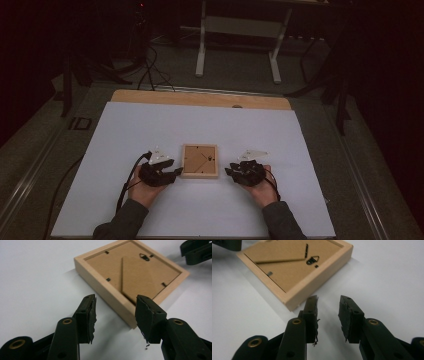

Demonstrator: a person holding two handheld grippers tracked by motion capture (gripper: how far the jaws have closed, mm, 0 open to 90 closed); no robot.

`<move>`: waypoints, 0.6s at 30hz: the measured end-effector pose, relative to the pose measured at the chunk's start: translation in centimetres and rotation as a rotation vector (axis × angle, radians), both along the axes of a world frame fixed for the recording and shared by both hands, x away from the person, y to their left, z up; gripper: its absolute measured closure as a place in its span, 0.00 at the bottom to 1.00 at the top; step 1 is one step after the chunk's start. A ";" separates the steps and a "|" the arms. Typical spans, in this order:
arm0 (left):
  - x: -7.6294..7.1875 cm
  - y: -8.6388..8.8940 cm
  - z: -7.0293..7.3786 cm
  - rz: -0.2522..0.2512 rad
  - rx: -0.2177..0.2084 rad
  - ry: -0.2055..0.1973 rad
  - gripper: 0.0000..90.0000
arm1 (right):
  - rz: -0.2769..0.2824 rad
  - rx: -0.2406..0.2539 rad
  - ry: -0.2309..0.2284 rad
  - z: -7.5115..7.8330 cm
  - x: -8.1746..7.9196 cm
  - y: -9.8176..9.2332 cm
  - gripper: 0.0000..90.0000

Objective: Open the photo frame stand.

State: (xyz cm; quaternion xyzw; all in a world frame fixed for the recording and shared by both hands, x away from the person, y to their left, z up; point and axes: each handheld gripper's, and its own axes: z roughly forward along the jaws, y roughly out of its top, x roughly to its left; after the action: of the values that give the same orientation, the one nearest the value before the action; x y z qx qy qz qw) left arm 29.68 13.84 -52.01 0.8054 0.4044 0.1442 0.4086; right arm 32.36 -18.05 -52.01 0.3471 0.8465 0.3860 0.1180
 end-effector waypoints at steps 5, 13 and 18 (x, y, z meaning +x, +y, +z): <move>0.1 -0.4 1.1 -0.032 -0.007 -0.006 0.57 | 0.015 0.027 -0.007 0.4 -0.3 0.5 0.81; 0.7 -1.5 2.0 -0.061 0.020 -0.019 0.54 | 0.047 0.060 -0.026 0.7 -0.7 1.3 1.00; 1.2 -2.4 1.9 -0.083 0.047 -0.002 0.54 | 0.061 0.062 -0.030 0.6 -0.8 1.9 1.00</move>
State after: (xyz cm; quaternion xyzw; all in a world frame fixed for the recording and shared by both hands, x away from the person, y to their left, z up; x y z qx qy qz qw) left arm 30.88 11.49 -50.10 0.8307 0.3667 0.1376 0.3956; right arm 31.55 -16.13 -51.45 0.3189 0.8424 0.4207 0.1080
